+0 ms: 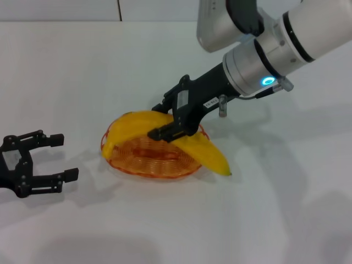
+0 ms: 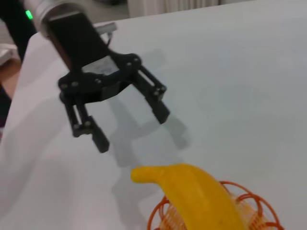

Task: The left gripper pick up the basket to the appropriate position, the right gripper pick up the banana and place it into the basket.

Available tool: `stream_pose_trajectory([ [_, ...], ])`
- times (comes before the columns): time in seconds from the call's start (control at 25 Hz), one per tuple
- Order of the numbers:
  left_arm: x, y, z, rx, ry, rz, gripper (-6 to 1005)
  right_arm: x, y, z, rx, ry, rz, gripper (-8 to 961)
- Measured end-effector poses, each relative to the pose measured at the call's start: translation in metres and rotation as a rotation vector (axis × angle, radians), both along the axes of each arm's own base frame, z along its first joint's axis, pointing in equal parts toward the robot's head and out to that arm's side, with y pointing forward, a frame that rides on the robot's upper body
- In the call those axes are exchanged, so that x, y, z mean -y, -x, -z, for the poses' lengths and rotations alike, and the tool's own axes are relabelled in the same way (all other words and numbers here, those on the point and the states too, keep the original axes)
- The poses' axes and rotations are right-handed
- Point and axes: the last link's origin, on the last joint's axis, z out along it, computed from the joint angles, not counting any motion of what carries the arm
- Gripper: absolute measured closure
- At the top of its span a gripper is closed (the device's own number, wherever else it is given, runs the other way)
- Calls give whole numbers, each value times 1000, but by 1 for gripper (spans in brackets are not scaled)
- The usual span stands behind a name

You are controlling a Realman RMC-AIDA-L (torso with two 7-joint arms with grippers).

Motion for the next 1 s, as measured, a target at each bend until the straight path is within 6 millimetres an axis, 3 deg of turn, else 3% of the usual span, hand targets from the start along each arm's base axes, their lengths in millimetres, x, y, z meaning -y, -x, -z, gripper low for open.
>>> stream_pose_trajectory([
  [0.68,-2,-3,2,4,1,8,121,-2,-5,1,-2,-1,43,246],
  [1.0,0,1,-1,3,-6,-4,122,-7,-12,-20,-72,-26,89,242],
])
